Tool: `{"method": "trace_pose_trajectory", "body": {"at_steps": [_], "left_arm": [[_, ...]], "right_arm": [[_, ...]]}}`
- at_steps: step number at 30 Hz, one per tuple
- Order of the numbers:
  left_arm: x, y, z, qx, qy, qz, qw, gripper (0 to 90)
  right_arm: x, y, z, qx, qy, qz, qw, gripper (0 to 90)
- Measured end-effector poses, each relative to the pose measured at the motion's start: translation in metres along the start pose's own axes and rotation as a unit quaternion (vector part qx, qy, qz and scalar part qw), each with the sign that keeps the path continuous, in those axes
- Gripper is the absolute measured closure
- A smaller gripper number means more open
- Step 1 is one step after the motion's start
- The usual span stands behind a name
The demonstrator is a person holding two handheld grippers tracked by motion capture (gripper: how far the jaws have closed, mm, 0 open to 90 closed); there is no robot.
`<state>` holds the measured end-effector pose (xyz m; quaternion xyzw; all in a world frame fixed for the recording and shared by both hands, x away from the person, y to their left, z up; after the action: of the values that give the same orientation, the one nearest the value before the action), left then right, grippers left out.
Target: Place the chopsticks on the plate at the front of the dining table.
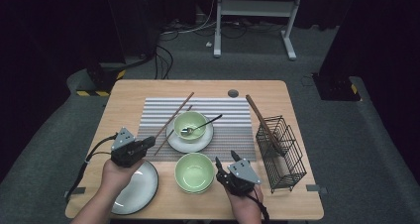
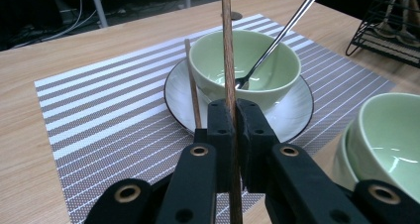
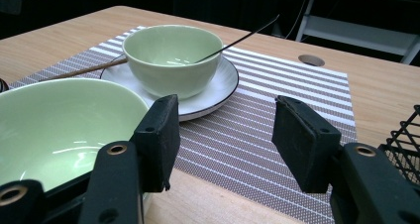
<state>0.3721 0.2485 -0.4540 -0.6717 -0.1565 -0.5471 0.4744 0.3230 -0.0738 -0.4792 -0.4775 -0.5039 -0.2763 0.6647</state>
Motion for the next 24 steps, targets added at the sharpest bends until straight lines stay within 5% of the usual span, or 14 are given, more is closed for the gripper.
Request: {"method": "trace_pose_trajectory", "body": {"at_steps": [24], "left_arm": [[-0.013,0.030,0.017,0.013,-0.007,0.060,0.9981,85.0]], "right_arm": [[-0.005,-0.003,-0.010,-0.001,0.014,0.003,0.9999,43.6]]}}
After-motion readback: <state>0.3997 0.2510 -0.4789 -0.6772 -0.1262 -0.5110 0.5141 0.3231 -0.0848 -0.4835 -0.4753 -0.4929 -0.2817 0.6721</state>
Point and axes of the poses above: each handheld gripper's, and its own axes: y roughly forward along the jaws, x roughly out of its top, z roughly to its left, the point moved 3 cm from there along y, roughly forward along the jaws, and after that the axes turned 6 degrees about y, right-handed, at the moved point
